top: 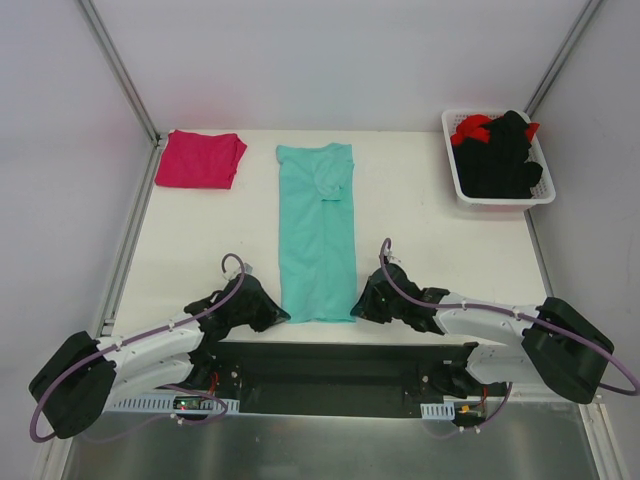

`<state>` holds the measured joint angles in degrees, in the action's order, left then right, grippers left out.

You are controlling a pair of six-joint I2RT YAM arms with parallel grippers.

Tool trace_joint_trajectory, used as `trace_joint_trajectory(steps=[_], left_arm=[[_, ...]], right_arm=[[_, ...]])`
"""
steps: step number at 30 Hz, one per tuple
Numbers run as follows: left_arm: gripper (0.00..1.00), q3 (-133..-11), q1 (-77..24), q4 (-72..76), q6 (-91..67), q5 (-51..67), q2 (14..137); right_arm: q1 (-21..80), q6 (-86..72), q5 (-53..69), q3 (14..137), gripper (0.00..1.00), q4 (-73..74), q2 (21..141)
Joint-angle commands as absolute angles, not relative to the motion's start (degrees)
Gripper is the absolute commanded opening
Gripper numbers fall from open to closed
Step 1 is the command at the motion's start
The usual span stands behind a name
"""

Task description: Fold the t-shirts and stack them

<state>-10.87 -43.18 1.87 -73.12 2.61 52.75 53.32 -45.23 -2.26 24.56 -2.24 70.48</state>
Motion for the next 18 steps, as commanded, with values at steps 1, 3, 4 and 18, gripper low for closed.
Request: trace_joint_trajectory(steps=[1, 3, 4, 18], left_arm=[[0.01, -10.8, -43.8, -0.9, -72.5, 1.9, 54.3], [0.01, -10.8, -43.7, -0.6, -72.5, 2.1, 54.4], [0.01, -10.8, -43.7, -0.6, -72.5, 2.1, 54.5], [0.00, -10.2, -43.7, -0.5, -72.5, 2.5, 53.5]], right_arm=[[53.7, -43.9, -3.2, 26.8, 0.27, -0.9, 69.1], [53.8, -43.9, -3.7, 26.9, 0.34, -0.5, 68.7], [53.7, -43.8, -3.8, 27.0, 0.35, -0.3, 68.7], [53.7, -43.1, -5.4, 28.0, 0.40, -0.3, 68.8]])
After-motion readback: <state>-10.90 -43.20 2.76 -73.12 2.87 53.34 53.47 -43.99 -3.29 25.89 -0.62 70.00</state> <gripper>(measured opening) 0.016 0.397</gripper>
